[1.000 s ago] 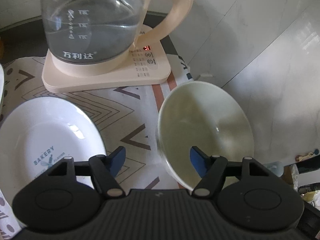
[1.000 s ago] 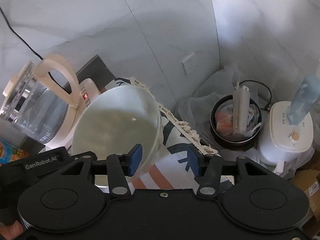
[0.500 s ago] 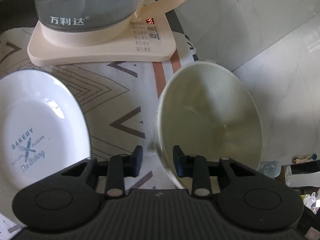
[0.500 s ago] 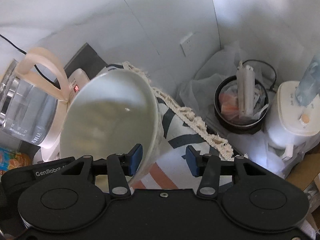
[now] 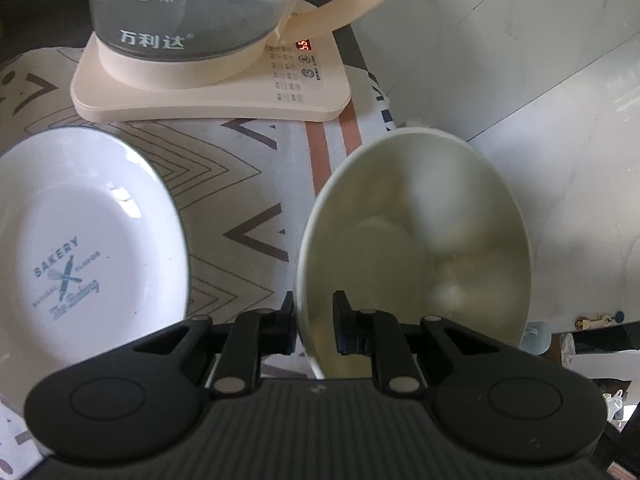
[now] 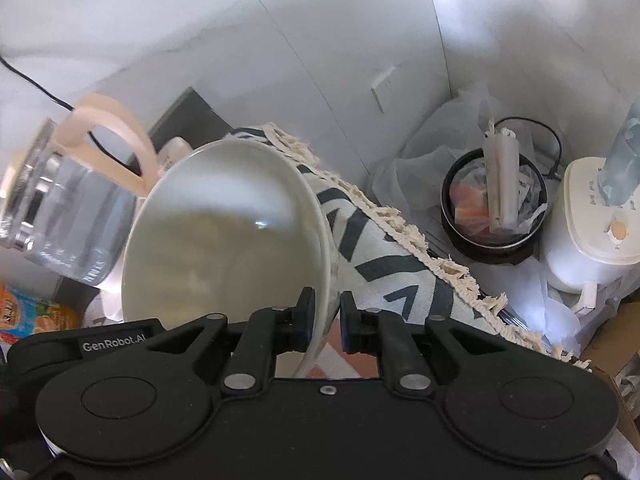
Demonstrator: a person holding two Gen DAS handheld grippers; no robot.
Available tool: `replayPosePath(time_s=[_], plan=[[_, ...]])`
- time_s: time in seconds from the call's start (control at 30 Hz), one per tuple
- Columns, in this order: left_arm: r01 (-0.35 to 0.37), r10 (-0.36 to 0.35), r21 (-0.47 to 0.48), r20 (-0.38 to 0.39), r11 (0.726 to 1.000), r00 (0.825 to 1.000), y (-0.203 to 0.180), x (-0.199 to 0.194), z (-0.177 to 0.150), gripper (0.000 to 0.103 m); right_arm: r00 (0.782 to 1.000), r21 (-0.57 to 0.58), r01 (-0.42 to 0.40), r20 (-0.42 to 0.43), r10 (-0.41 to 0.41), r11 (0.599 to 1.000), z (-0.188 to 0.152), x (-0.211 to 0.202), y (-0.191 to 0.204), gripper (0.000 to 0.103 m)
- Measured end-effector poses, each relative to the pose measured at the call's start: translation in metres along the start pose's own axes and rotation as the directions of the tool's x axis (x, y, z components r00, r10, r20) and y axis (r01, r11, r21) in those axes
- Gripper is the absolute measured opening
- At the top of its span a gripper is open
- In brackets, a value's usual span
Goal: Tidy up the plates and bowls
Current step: 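Lift the small white bowl with both grippers and carry it over the stack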
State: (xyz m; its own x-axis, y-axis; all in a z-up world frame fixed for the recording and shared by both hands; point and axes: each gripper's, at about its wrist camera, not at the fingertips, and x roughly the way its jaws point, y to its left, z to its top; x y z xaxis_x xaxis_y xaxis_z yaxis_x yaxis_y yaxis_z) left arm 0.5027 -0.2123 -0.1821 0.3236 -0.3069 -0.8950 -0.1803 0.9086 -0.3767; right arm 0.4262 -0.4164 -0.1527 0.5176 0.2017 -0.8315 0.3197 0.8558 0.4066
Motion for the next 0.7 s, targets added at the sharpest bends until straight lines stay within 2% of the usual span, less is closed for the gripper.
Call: replayPosePath(time_s=[0.23,0.7], plan=[[0.011,-0.011,0.011,0.006,1.000,1.000,-0.003,-0.024,-0.008,0.016,0.999,0.036,-0.031,0.038,0.029,0.999,-0.008,-0.024,-0.003,0.012],[0.033,-0.037,0.038,0.096,0.999,0.995,0.001,-0.093,-0.035,0.017,0.990,-0.002,-0.087,0.111,0.087,0.996,-0.030,-0.084,0.013,0.012]])
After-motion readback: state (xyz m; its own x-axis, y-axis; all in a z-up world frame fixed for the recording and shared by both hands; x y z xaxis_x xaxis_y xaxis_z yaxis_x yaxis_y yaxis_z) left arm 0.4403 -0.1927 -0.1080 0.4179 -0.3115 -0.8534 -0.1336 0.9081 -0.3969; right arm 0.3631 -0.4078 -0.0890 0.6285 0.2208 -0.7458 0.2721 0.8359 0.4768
